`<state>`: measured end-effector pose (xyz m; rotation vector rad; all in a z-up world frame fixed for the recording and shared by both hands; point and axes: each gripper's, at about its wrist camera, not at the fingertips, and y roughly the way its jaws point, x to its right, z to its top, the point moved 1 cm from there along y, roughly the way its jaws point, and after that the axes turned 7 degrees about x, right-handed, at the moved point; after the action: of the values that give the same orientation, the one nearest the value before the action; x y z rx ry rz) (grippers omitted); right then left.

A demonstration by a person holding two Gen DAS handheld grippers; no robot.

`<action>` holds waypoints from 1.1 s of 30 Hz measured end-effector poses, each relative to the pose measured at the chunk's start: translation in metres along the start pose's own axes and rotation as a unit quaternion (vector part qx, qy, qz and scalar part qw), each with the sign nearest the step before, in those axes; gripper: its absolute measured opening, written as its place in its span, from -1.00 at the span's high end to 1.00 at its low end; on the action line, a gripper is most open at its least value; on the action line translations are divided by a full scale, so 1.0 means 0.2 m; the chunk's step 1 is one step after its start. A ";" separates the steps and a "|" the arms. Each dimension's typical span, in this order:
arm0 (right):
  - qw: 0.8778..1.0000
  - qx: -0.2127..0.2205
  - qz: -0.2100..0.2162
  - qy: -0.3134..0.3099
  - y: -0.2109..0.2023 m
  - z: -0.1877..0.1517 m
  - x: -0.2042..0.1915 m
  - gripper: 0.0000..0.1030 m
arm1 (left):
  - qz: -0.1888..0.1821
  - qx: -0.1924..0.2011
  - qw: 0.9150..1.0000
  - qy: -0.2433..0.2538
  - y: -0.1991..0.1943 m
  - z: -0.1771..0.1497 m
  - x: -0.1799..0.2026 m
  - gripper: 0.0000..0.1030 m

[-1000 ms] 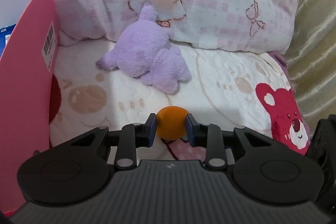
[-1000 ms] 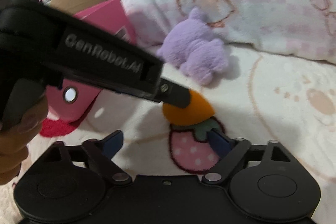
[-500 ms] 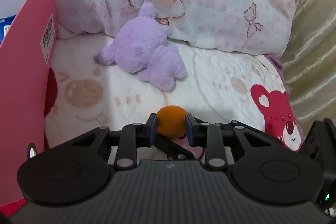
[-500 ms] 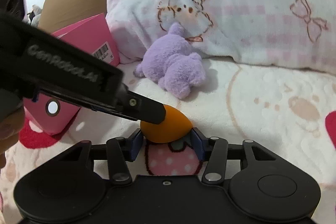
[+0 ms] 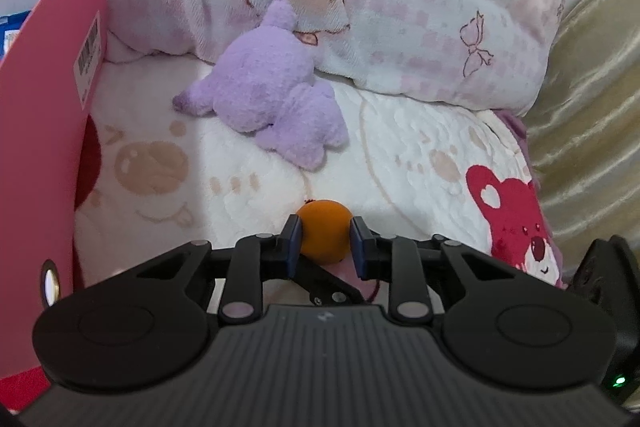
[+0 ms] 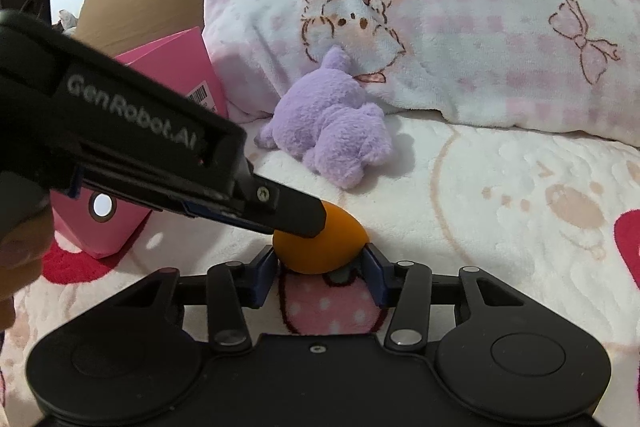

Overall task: Organize objects
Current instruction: 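Lift the orange sponge with the left gripper off the bed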

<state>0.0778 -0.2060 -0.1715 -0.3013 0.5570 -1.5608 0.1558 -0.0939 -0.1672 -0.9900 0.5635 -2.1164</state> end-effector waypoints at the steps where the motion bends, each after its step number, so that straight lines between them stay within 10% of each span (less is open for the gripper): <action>1: 1.000 0.000 0.001 0.001 -0.01 0.01 0.00 -0.01 | 0.002 -0.002 1.000 0.000 -0.01 0.00 0.00 0.53; 33: 0.998 -0.047 -0.008 -0.046 -0.42 -0.01 -0.21 -0.02 | 0.013 -0.026 1.000 0.012 -0.37 -0.27 0.15 0.52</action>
<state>0.0089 -0.1648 -0.1241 -0.4467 0.5580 -1.5313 0.0693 -0.0650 -0.1387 -0.9827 0.6421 -2.1022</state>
